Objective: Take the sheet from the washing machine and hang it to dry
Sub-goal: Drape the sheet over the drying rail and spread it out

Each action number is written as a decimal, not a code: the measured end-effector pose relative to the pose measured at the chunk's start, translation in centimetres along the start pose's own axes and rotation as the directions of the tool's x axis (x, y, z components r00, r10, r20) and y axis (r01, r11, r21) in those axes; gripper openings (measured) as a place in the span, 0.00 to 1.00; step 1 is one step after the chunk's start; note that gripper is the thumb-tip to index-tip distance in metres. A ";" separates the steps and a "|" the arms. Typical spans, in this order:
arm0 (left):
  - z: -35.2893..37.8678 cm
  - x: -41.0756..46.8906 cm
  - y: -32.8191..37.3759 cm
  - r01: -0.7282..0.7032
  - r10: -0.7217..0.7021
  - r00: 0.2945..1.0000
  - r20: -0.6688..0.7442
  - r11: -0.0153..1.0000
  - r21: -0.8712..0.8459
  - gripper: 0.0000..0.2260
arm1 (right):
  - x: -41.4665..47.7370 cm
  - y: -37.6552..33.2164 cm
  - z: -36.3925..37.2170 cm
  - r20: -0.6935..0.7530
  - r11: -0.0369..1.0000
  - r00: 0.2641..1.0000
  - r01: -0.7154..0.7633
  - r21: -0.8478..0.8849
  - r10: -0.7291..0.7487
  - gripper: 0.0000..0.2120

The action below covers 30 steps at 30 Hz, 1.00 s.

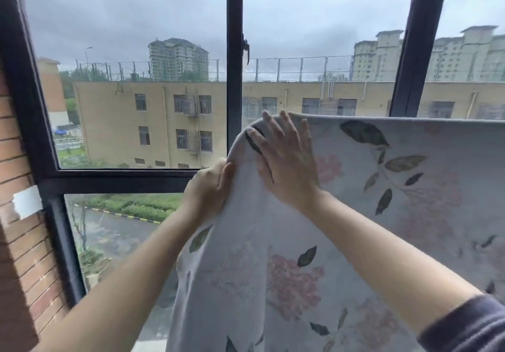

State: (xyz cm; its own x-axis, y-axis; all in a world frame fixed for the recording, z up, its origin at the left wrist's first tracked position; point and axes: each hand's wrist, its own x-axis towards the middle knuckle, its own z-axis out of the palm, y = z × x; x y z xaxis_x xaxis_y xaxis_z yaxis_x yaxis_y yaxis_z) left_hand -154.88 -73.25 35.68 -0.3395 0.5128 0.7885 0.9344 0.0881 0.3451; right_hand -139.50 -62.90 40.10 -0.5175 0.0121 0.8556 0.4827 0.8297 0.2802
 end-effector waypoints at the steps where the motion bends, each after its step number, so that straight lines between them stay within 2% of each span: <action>1: 0.2 -0.9 -0.4 0.004 -0.003 1.000 0.029 0.999 -0.033 0.20 | -0.3 -1.1 0.3 0.018 0.999 0.999 0.047 0.001 -0.047 0.20; 5: 0.0 -3.7 -2.2 0.049 -0.030 0.995 0.095 0.976 -0.213 0.17 | -1.9 -4.6 1.7 0.094 0.988 0.984 0.151 0.015 -0.152 0.19; 11: -0.2 -9.7 -6.7 0.204 -0.149 0.967 0.206 0.938 -0.279 0.28 | -7.3 -7.8 3.6 0.132 0.965 0.959 0.239 0.106 -0.252 0.17; 15: 0.1 -14.1 -10.2 0.342 -0.238 0.912 0.335 0.892 -0.295 0.33 | -11.4 -9.9 4.0 0.173 0.932 0.921 0.322 0.168 -0.350 0.19; 17: 0.3 -16.0 -11.8 0.397 -0.284 0.888 0.362 0.870 -0.292 0.31 | -12.7 -10.8 4.1 0.211 0.918 0.896 0.359 0.171 -0.390 0.23; 19: 0.3 -17.6 -13.1 0.426 -0.323 0.874 0.363 0.869 -0.253 0.25 | -13.5 -11.6 4.1 0.254 0.904 0.869 0.395 0.163 -0.425 0.26; 21: 0.2 -18.6 -13.9 0.462 -0.369 0.855 0.363 0.861 -0.214 0.14 | -13.7 -12.5 4.1 0.259 0.889 0.851 0.430 0.158 -0.458 0.23; 23: 0.5 -19.1 -14.8 0.530 -0.443 0.817 0.369 0.829 -0.178 0.11 | -13.6 -13.3 4.1 0.206 0.871 0.849 0.455 0.184 -0.487 0.16; 24: 0.6 -19.0 -15.2 0.581 -0.500 0.780 0.376 0.802 -0.139 0.13 | -13.4 -13.6 4.2 0.166 0.865 0.855 0.459 0.201 -0.492 0.12; 25: 0.6 -19.0 -15.4 0.666 -0.588 0.709 0.388 0.740 -0.097 0.16 | -13.2 -13.9 4.2 0.130 0.863 0.862 0.457 0.217 -0.489 0.08; 26: 0.5 -18.9 -15.5 0.768 -0.676 0.600 0.427 0.637 -0.071 0.20 | -13.0 -14.3 4.3 0.097 0.860 0.869 0.456 0.228 -0.486 0.05; 27: 0.3 -18.8 -15.2 0.861 -0.731 0.463 0.502 0.505 -0.058 0.24 | -13.0 -14.5 4.3 0.073 0.859 0.872 0.457 0.233 -0.484 0.03; 28: -0.1 -18.8 -14.6 0.934 -0.726 0.314 0.611 0.353 -0.060 0.23 | -13.0 -14.6 4.3 0.055 0.857 0.874 0.458 0.235 -0.482 0.02; 29: -0.5 -19.0 -14.1 0.973 -0.669 0.210 0.713 0.217 -0.083 0.20 | -13.1 -14.8 4.3 0.051 0.857 0.875 0.457 0.238 -0.481 0.02; 30: -0.7 -19.1 -13.8 0.980 -0.614 0.199 0.764 0.136 -0.147 0.17 | -13.1 -14.8 4.3 0.054 0.857 0.876 0.455 0.240 -0.480 0.03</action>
State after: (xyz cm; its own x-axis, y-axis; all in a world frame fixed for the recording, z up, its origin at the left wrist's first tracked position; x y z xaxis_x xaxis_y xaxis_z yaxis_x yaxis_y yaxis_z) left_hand -161.34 -84.91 16.23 -0.5590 0.7006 -0.4434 -0.2218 0.3889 0.8942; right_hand -142.92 -72.96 22.83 -0.7233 -0.3573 0.5909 0.0085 0.8510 0.5250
